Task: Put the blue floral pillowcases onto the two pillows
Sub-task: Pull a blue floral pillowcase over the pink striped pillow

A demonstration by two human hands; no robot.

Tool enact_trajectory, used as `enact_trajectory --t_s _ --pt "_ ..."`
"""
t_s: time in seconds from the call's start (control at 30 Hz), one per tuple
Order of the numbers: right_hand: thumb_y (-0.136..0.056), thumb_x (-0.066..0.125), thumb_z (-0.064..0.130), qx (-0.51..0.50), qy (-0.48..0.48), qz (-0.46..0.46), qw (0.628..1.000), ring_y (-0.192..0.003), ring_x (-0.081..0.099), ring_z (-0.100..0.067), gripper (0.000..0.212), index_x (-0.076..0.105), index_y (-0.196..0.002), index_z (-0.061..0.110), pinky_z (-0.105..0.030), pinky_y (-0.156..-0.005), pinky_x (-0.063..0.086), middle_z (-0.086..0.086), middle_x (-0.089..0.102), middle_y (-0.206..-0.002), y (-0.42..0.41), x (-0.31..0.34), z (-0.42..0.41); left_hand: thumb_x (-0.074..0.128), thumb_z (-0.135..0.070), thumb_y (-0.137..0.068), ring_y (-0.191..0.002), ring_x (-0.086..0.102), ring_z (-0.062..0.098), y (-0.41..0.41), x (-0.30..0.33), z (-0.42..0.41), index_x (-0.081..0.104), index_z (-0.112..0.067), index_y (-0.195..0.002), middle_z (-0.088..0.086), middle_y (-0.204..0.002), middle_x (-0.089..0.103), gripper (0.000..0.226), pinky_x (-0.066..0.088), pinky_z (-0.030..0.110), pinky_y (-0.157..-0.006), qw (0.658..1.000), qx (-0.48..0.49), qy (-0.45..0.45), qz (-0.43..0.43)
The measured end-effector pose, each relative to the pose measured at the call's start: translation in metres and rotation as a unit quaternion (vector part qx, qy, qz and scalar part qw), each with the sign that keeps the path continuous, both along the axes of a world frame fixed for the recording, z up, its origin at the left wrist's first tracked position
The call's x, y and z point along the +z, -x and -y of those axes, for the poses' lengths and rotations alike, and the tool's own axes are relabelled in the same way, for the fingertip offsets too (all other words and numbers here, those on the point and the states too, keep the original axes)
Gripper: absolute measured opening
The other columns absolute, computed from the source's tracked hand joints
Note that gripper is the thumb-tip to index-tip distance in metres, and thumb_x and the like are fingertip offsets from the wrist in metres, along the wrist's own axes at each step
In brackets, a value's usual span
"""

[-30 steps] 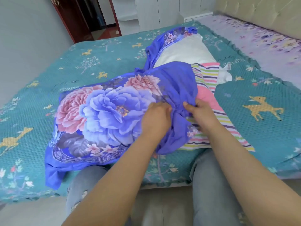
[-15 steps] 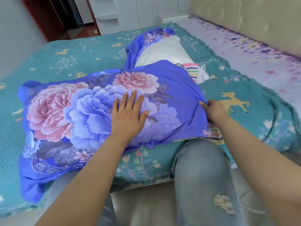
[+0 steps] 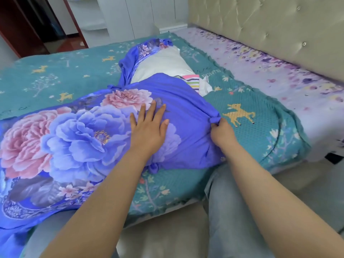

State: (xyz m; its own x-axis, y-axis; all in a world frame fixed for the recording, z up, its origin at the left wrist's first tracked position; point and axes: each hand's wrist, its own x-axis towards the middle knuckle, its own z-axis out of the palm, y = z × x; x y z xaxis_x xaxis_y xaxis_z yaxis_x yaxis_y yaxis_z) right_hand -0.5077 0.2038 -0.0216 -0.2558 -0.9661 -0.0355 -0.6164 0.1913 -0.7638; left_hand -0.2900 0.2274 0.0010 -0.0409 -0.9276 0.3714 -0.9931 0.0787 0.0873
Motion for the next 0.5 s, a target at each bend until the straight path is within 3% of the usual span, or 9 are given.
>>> enact_trajectory --t_s 0.1,0.23,0.33,0.43,0.5 --pt "-0.099 0.035 0.017 -0.001 -0.011 -0.096 0.995 -0.11 0.055 -0.042 0.026 0.048 -0.116 0.003 -0.043 -0.088 0.042 -0.03 0.058 -0.118 0.031 -0.01 -0.001 0.011 -0.058 -0.088 -0.144 0.016 0.026 -0.017 0.0 0.004 0.027 -0.032 -0.146 -0.002 -0.156 0.023 0.066 0.006 0.059 -0.112 0.998 0.047 0.032 -0.006" --pt "-0.102 0.026 0.027 0.021 -0.101 -0.192 0.976 -0.121 0.051 -0.037 0.037 0.046 -0.125 0.004 -0.042 -0.098 0.039 -0.025 0.053 -0.129 0.044 -0.018 0.017 0.025 -0.062 -0.091 -0.142 0.022 0.029 -0.039 0.002 0.008 0.033 -0.03 -0.144 0.002 -0.153 0.028 0.063 0.006 0.058 -0.112 0.995 0.09 0.032 0.009" --pt "-0.099 0.027 0.016 0.033 -0.135 -0.219 0.966 -0.127 0.046 -0.036 0.038 0.036 -0.134 0.004 -0.043 -0.103 0.036 -0.022 0.046 -0.138 0.019 -0.017 0.033 0.031 -0.059 -0.093 -0.143 0.017 0.027 -0.043 0.007 0.01 0.027 -0.031 -0.146 0.001 -0.156 0.022 0.06 0.003 0.056 -0.113 0.995 0.098 0.007 0.004" --pt "-0.094 0.032 0.009 0.002 -0.022 -0.21 0.977 -0.125 0.043 -0.039 0.041 0.036 -0.134 0.004 -0.046 -0.102 0.036 -0.022 0.04 -0.137 0.0 -0.004 0.054 0.026 -0.058 -0.094 -0.144 0.013 0.027 -0.05 0.014 0.015 0.02 -0.033 -0.148 -0.001 -0.157 0.017 0.06 0.004 0.055 -0.114 0.994 0.104 -0.02 0.021" --pt "-0.092 0.038 0.012 0.005 0.095 -0.136 0.986 -0.12 0.045 -0.04 0.039 0.044 -0.131 0.007 -0.045 -0.098 0.036 -0.021 0.045 -0.131 -0.023 0.017 0.076 0.023 -0.059 -0.094 -0.145 0.011 0.028 -0.052 0.019 0.023 0.017 -0.034 -0.148 -0.003 -0.158 0.014 0.06 0.004 0.055 -0.114 0.993 0.103 -0.045 0.025"
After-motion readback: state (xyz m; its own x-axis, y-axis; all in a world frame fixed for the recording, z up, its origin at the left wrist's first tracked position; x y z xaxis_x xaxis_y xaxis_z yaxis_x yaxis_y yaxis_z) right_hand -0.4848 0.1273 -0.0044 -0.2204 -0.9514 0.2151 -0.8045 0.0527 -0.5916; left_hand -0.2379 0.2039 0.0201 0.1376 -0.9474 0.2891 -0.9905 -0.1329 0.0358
